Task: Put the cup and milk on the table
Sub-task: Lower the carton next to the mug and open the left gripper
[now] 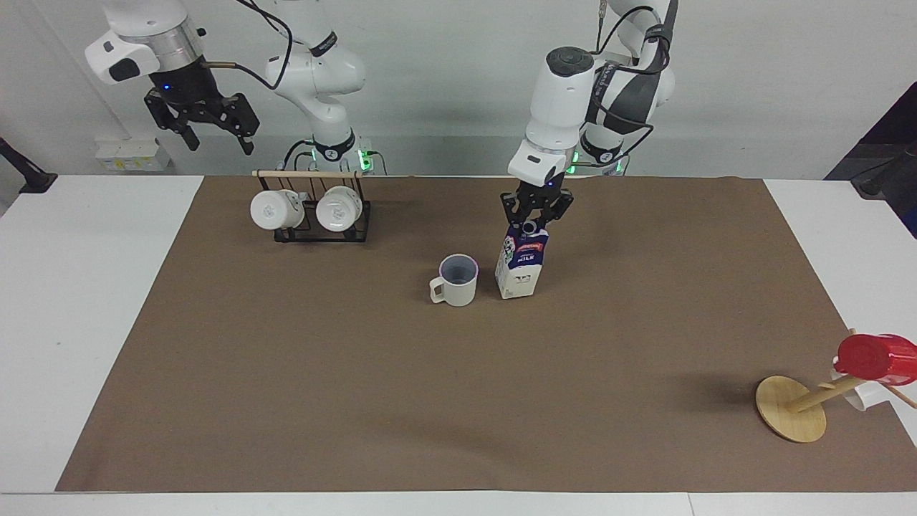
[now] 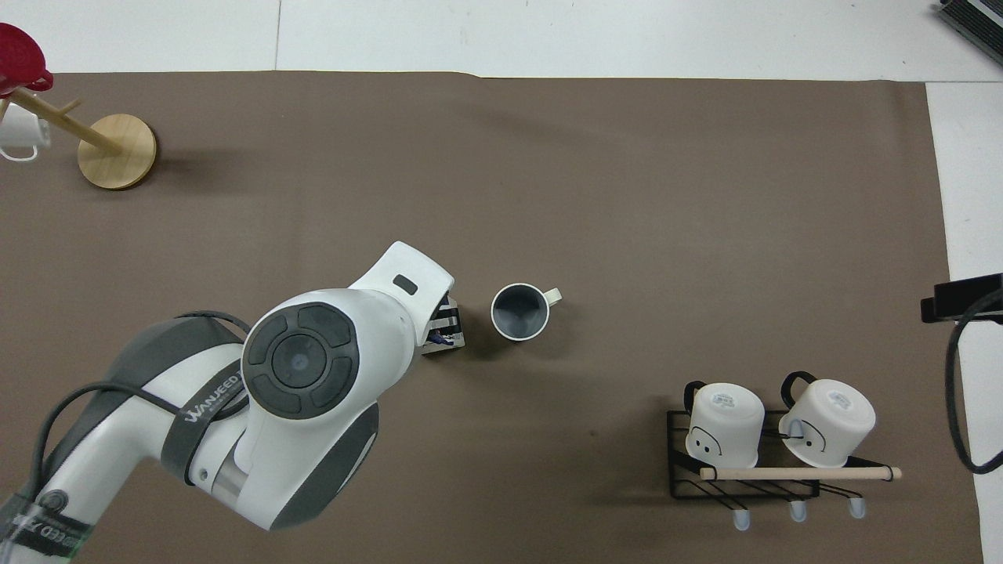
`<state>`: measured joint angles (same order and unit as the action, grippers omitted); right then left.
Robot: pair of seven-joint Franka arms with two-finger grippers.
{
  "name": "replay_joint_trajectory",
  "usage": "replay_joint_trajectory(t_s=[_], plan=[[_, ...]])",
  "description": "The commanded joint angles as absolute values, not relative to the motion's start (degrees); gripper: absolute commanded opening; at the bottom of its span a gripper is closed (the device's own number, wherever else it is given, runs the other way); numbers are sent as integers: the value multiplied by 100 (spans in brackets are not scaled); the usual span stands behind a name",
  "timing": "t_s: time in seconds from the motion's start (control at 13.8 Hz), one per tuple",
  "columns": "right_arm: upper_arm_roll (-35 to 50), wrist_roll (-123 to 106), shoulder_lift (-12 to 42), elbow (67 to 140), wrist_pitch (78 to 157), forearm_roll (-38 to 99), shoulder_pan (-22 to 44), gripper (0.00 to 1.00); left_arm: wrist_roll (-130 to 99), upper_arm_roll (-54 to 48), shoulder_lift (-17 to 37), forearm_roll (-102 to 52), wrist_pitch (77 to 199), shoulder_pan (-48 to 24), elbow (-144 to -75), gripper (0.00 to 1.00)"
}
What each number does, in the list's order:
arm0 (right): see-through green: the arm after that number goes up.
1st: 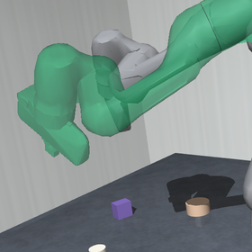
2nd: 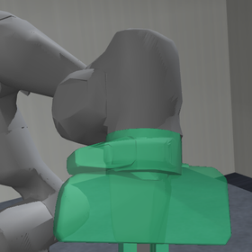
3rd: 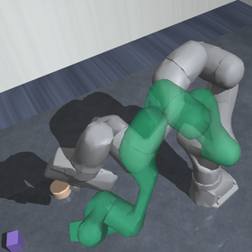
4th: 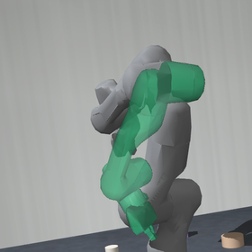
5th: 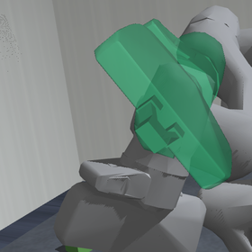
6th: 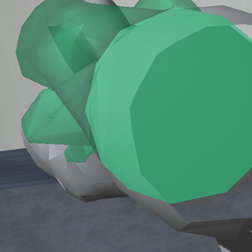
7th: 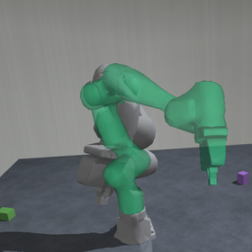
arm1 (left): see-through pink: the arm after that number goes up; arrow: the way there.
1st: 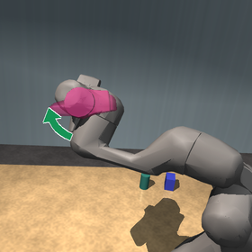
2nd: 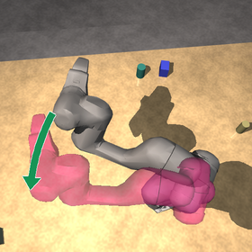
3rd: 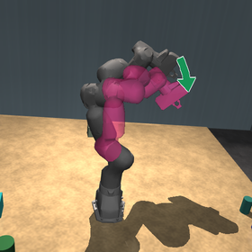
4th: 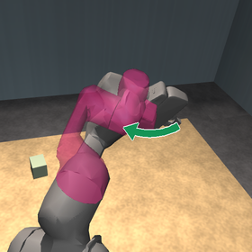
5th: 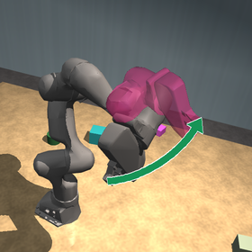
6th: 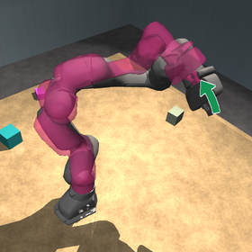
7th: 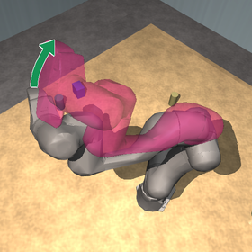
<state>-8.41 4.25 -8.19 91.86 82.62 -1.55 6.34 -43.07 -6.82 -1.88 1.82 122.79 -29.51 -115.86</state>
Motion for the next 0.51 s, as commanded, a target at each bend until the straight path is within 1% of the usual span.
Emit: replay_joint_trajectory(t_s=[0.0, 0.07, 0.22, 0.29, 0.36, 0.43], plan=[[-826, 246, -993, 9413, 8420, -79, 598, 100, -4605, -580, -9, 457, 12454, -3182, -11496, 45], [-826, 246, -993, 9413, 8420, -79, 598, 100, -4605, -580, -9, 466, 12454, -3182, -11496, 45], [-826, 246, -993, 9413, 8411, -79, 589, 100, -4605, -580, -9, 466, 12454, -3182, -11505, 51], [-826, 246, -993, 9413, 8411, -79, 598, 100, -4597, -580, 0, 466, 12445, -3182, -11505, 76], [-826, 246, -993, 9413, 8411, -79, 598, 100, -4597, -580, -9, 466, 12437, -3182, -11496, 94], [-826, 246, -993, 9413, 8420, -79, 589, 100, -4605, -580, -9, 466, 12419, -3182, -11487, 100]])
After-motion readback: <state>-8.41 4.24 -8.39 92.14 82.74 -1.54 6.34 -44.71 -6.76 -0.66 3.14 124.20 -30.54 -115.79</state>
